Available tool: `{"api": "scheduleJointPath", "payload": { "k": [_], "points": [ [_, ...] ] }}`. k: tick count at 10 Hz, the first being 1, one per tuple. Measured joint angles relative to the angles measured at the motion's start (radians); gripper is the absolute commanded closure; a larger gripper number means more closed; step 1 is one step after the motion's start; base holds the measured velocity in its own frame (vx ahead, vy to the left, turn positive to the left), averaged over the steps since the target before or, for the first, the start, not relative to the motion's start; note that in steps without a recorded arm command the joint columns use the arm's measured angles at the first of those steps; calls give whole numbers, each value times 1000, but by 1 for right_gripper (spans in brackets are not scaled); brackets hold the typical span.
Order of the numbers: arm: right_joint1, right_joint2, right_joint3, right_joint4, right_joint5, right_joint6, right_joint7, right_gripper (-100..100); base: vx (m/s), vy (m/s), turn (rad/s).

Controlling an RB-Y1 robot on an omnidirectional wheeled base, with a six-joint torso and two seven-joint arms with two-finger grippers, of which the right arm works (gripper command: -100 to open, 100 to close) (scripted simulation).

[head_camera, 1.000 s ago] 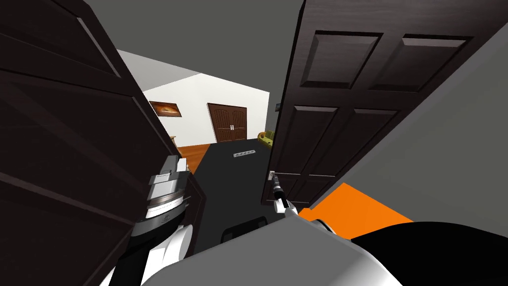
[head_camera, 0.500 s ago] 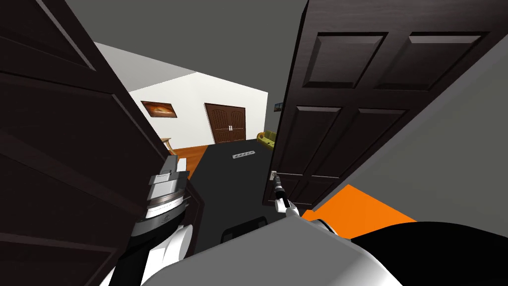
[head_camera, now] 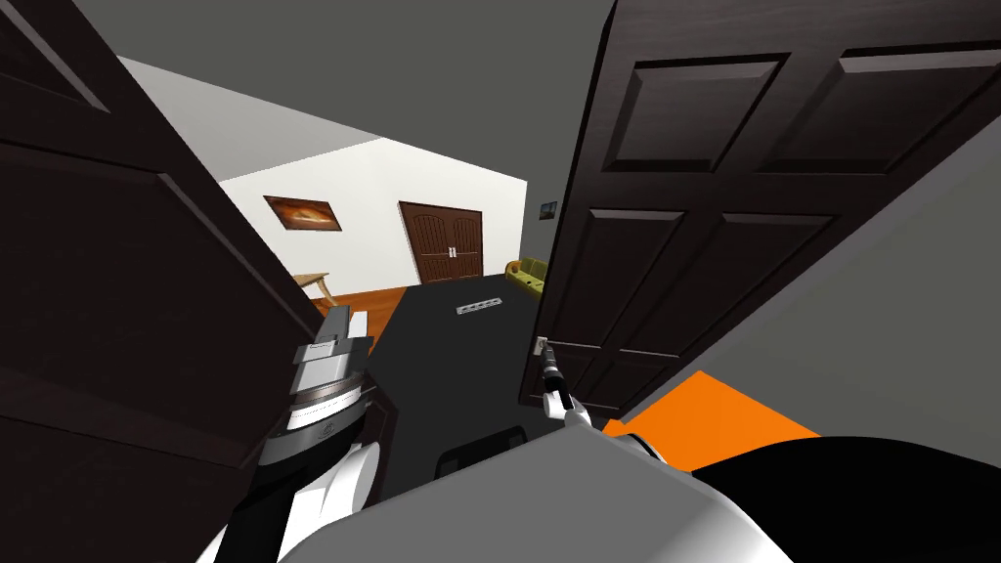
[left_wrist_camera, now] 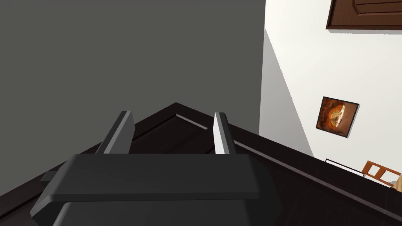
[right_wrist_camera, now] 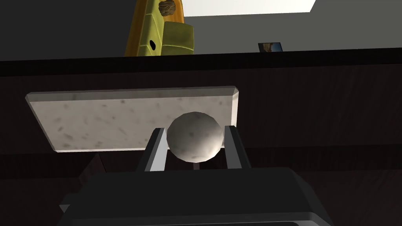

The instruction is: Push the door open

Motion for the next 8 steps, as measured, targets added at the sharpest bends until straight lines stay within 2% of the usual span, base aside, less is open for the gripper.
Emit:
{"api": "scheduleJointPath", "payload": {
  "k": [3, 4, 5, 6, 8],
  "points": [
    [14, -1, -31, -30, -19, 15, 18, 100, 178, 31, -46],
    [1, -11, -37, -5, -23, 2, 14, 100, 159, 0, -25],
    [4, -12, -44, -1, -28, -5, 14, 100, 206, 43, -66],
    [12, -12, -55, -16, -35, 6, 20, 100, 226, 57, -75],
    [10, -12, -80, -6, -50, 4, 34, 100, 189, 14, -49]
  ]
}}
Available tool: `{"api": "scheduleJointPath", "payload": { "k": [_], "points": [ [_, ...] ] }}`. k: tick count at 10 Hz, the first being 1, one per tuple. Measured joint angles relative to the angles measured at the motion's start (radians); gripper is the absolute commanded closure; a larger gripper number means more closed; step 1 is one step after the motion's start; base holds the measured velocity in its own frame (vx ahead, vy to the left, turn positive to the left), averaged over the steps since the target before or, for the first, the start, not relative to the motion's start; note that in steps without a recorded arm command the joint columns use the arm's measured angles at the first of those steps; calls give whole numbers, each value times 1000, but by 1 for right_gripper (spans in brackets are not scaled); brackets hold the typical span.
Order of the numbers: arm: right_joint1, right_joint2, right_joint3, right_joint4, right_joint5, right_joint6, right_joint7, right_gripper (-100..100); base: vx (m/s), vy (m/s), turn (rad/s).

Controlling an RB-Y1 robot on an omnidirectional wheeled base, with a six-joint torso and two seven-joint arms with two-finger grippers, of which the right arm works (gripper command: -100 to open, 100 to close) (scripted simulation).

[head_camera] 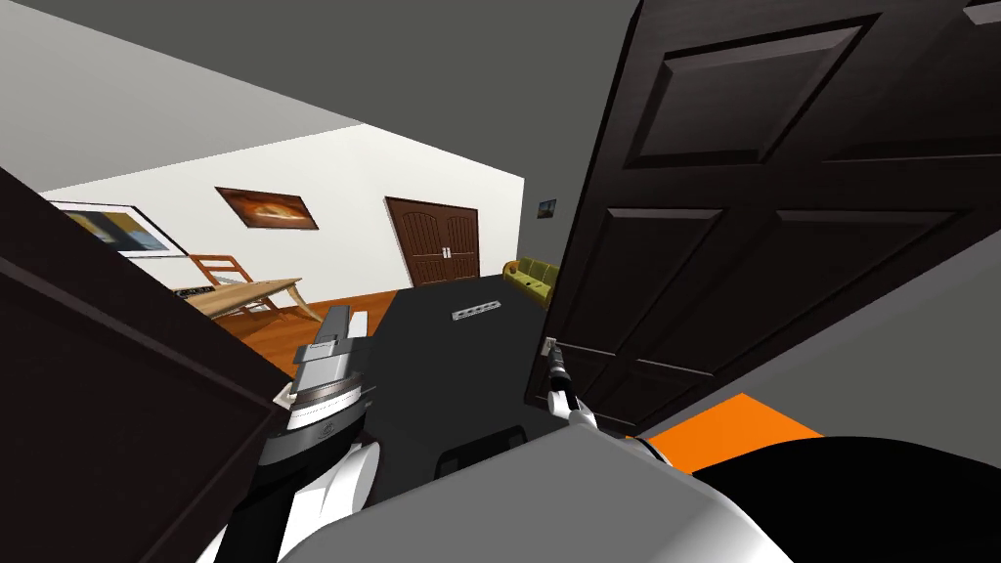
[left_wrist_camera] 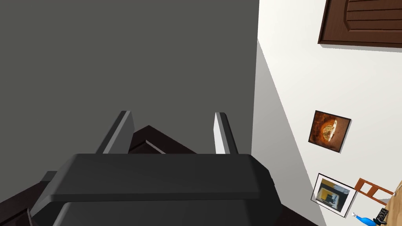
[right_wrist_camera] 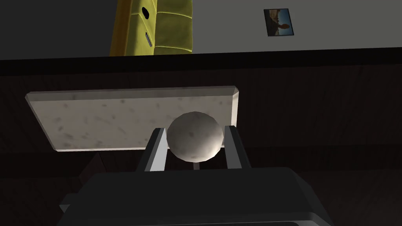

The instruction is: Push the door open

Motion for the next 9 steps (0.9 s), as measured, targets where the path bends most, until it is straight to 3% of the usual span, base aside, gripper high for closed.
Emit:
{"api": "scheduleJointPath", "payload": {
  "k": [1, 4, 7, 9],
  "points": [
    [-14, -5, -10, 24, -6, -9, 2, 100, 178, 33, -40],
    [-1, -12, -28, 5, -17, -5, 9, 100, 137, 17, -38],
    [7, -13, -52, 19, -33, -11, 19, 100, 213, 1, -44],
    [14, -14, -72, 3, -47, -2, 29, 100, 235, -28, -46]
  ]
}}
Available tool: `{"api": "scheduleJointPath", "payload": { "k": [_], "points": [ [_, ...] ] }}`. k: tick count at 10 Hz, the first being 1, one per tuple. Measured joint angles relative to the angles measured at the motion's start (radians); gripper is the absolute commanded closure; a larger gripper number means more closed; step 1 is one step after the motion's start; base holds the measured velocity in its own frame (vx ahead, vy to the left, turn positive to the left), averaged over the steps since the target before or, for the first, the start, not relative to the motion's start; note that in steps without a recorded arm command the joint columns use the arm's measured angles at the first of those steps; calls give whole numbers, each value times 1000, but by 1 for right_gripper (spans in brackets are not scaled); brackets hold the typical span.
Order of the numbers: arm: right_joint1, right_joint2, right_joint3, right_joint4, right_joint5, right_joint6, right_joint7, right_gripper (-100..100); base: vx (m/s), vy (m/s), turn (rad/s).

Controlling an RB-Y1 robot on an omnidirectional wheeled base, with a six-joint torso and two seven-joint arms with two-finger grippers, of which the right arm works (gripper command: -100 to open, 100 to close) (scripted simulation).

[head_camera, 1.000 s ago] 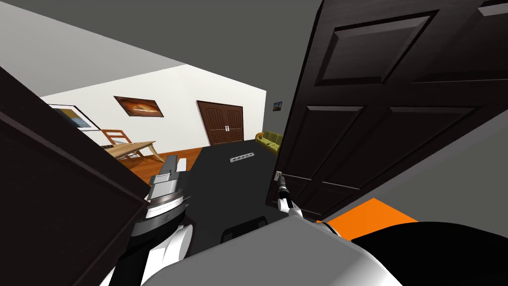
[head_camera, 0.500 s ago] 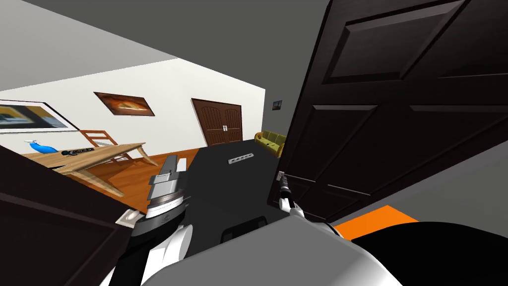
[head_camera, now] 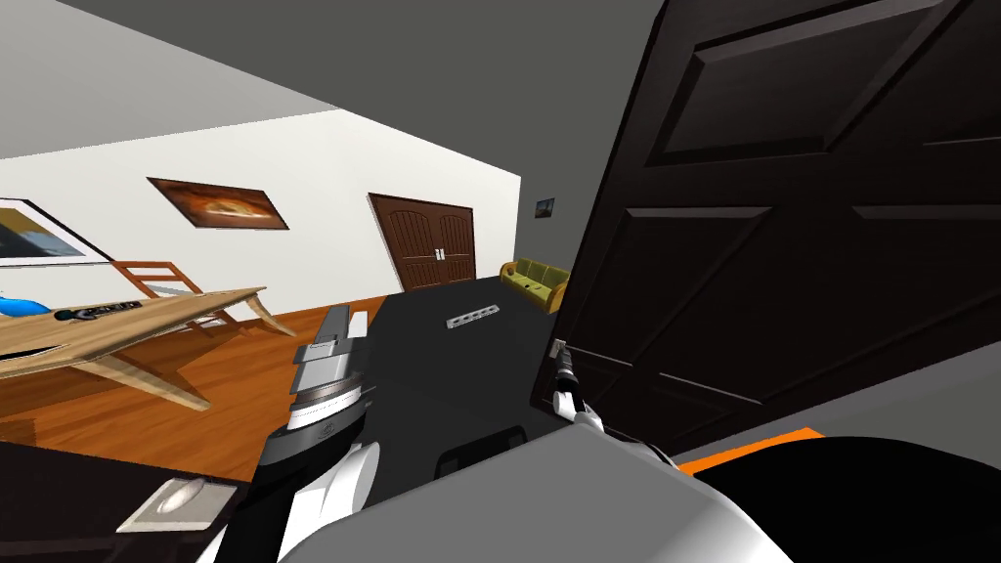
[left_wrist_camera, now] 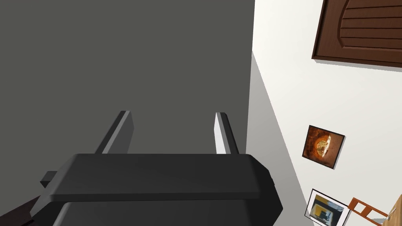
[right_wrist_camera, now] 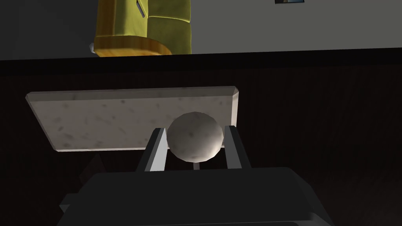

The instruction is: Push the door open

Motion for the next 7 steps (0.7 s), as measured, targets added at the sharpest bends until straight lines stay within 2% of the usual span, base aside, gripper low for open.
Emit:
{"api": "scheduleJointPath", "payload": {
  "k": [1, 2, 3, 4, 5, 6, 7],
  "points": [
    [-5, -3, -13, 9, -9, -2, 6, 100, 224, -30, -45],
    [-30, -17, -23, 60, -16, -25, 2, 100, 139, -23, -8],
    [-13, -14, -30, 26, -21, -19, 6, 100, 192, -9, -38],
    [13, -3, -43, -24, -29, 4, 22, 100, 170, 3, -51],
    [10, -6, -50, -15, -33, 5, 26, 100, 67, -6, -12],
    [-3, -15, -52, 14, -35, -10, 20, 100, 142, -21, -21],
    [-3, -16, -60, 23, -41, -14, 21, 100, 218, -13, -53]
  ]
}}
